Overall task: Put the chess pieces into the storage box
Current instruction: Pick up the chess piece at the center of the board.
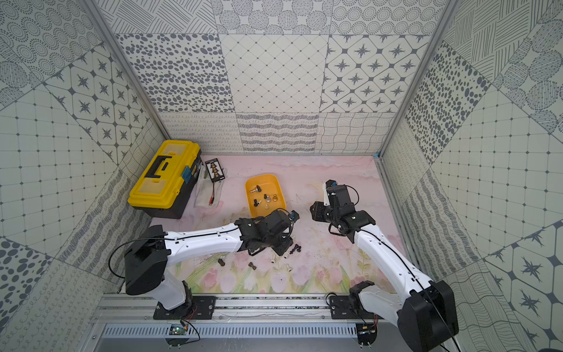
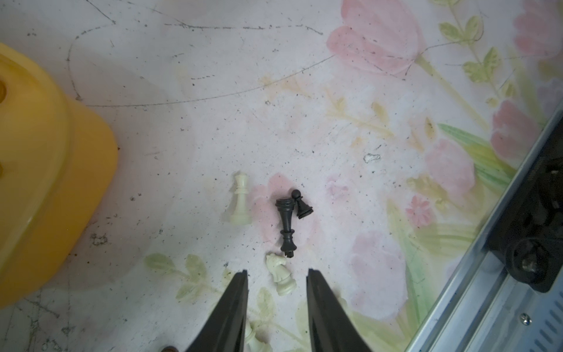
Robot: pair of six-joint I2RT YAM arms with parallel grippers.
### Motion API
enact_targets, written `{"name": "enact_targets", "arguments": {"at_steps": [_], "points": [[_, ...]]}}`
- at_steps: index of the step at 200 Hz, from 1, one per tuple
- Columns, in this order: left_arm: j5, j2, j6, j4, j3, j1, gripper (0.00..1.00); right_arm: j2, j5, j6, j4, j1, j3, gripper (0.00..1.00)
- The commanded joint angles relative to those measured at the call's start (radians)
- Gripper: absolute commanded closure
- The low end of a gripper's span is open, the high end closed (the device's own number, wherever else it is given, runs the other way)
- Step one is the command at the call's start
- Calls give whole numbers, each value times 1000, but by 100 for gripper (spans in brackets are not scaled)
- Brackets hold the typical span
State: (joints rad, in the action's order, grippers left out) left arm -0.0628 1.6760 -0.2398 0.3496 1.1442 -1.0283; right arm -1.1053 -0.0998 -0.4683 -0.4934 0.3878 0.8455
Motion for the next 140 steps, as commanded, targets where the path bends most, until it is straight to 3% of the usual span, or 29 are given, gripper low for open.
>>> {"name": "enact_targets", "arguments": {"at_steps": [1, 92, 140], "points": [[64, 41, 20, 15, 28, -9, 63, 77, 57, -11, 28, -7, -21, 56], [110, 161, 7, -5, 72, -36, 66, 161, 43, -13, 10, -64, -56, 56], [10, 214, 45, 57, 127, -36, 70, 148, 27, -9, 20, -66, -44, 56]]}}
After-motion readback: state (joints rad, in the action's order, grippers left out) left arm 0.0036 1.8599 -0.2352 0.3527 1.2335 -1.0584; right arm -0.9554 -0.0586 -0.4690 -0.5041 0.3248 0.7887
